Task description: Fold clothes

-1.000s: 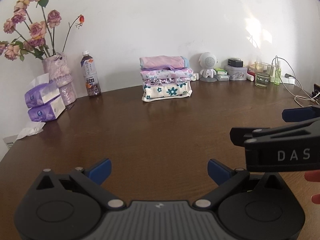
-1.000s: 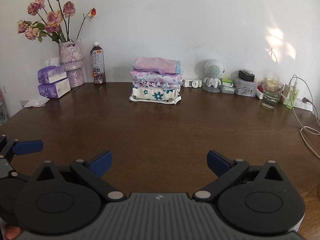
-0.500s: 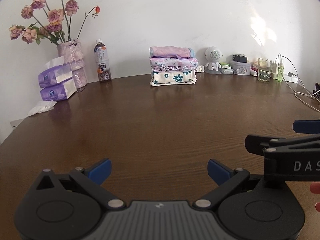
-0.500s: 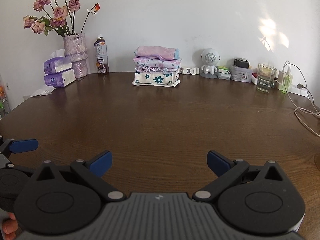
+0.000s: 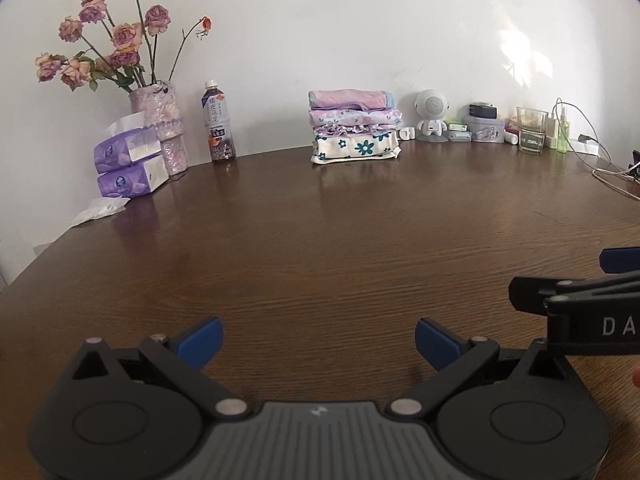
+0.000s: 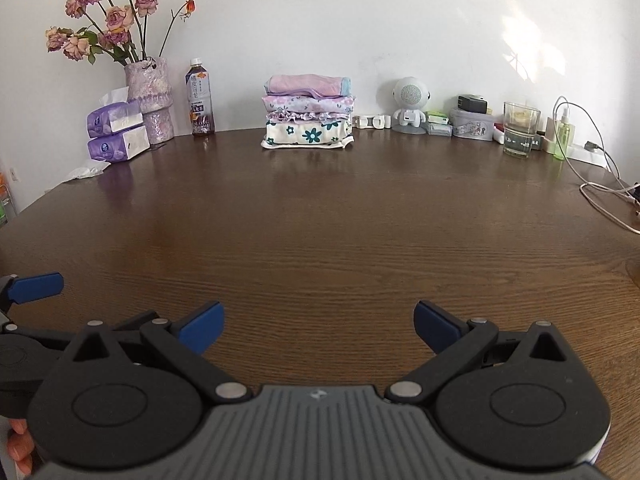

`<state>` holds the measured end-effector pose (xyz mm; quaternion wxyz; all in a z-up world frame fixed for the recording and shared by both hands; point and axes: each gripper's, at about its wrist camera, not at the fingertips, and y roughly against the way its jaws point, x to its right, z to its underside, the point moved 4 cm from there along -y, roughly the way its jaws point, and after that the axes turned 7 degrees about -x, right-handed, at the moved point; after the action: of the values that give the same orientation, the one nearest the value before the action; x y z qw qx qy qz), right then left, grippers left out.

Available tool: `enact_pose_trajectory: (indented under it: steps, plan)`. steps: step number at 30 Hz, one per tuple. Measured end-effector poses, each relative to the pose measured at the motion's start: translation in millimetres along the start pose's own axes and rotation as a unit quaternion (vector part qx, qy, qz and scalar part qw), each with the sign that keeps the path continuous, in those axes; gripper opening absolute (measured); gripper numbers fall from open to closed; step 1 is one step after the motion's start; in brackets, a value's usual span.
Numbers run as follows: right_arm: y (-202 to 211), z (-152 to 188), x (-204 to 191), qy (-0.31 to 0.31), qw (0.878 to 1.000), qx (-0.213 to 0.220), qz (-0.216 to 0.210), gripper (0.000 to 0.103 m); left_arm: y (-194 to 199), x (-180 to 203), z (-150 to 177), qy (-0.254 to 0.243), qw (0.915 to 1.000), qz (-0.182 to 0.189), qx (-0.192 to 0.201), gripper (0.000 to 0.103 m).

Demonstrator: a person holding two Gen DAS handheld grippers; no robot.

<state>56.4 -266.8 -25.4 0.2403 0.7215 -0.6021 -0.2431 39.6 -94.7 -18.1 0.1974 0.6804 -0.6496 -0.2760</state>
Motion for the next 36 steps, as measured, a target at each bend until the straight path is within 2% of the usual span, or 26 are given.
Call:
enact_pose_trajectory:
  steps: [5,24,36]
  plan:
    - [-6.6,4.9,-1.8,-0.002,1.0,0.0,0.001,0.103,-5.4,-6.1,5.6,0.011,0.9999,-0.001,-0.013,0.103]
    - [-13.8,19.2,-2.7,0.01,1.0,-0.003,-0.005,0.103,-5.3,-12.3,9.0,0.011,0.9998,-0.013,-0.007,0.103]
    - [-14.3,19.9,-3.3,0.011,1.0,-0.004,-0.001,0.102,-8.4,-16.8,8.1,0.031,0.9993,0.0,-0.018,0.103]
